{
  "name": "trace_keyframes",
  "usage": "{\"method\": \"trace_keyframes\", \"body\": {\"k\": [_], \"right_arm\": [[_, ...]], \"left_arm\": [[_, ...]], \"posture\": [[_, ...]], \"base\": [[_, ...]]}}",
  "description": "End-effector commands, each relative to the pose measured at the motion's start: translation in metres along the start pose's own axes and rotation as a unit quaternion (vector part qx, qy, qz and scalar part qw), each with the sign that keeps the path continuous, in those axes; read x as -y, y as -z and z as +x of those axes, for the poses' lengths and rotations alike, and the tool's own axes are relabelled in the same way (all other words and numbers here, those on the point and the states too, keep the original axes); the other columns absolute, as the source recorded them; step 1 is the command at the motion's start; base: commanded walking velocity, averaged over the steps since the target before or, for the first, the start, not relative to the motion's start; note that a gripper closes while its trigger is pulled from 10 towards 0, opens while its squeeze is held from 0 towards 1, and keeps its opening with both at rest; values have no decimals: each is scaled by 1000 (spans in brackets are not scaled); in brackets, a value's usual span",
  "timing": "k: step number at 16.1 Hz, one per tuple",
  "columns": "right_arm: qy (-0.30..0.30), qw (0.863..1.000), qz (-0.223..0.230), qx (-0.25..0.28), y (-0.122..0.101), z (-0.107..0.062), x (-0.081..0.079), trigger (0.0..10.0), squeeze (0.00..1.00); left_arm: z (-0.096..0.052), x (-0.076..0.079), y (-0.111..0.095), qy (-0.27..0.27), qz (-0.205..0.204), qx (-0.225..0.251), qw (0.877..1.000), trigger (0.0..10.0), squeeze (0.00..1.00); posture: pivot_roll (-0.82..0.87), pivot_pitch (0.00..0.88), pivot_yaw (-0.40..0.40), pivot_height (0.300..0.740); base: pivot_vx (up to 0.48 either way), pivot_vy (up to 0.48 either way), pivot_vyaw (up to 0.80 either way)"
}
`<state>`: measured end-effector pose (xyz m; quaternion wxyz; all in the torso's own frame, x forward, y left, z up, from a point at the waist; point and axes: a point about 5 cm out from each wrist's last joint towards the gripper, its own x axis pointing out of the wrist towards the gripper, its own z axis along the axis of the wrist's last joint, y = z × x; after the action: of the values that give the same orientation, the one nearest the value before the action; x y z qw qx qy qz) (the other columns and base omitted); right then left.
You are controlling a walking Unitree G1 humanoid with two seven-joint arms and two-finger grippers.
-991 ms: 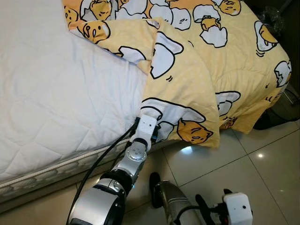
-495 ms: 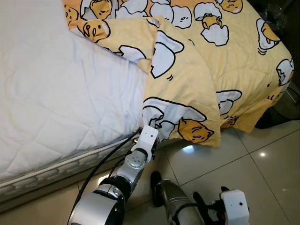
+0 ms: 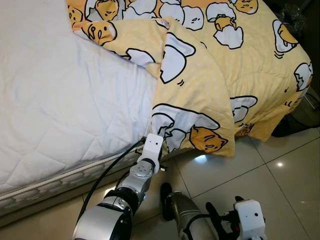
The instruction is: Clean up the room
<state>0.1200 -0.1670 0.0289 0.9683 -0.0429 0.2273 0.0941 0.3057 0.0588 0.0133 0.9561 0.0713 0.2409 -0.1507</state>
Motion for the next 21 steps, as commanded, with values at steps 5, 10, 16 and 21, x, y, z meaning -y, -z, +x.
{"method": "trace_keyframes", "body": {"k": [5, 10, 16, 21], "right_arm": [[17, 1000, 16, 5, -1, 22, 3, 10000, 0], [15, 999, 20, 20, -7, 56, 4, 10000, 0], [7, 1000, 21, 4, 4, 61, 0, 10000, 0], [6, 1000, 19, 8, 6, 62, 2, 10000, 0]], "left_arm": [[-2, -5, 8, 15, 37, -17, 999, 0, 0], [1, -8, -1, 18, 44, -12, 999, 10000, 0], [-3, -7, 6, 33, 46, 1, 998, 10000, 0], [-8, -1, 25, 60, 53, -17, 997, 10000, 0]], "posture": [[-170, 212, -21, 740], [-103, 164, -7, 740], [-89, 154, -9, 740], [-87, 156, -2, 740]], "base": [[0, 0, 0], [0, 0, 0], [-132, 0, 0], [-418, 0, 0]]}}
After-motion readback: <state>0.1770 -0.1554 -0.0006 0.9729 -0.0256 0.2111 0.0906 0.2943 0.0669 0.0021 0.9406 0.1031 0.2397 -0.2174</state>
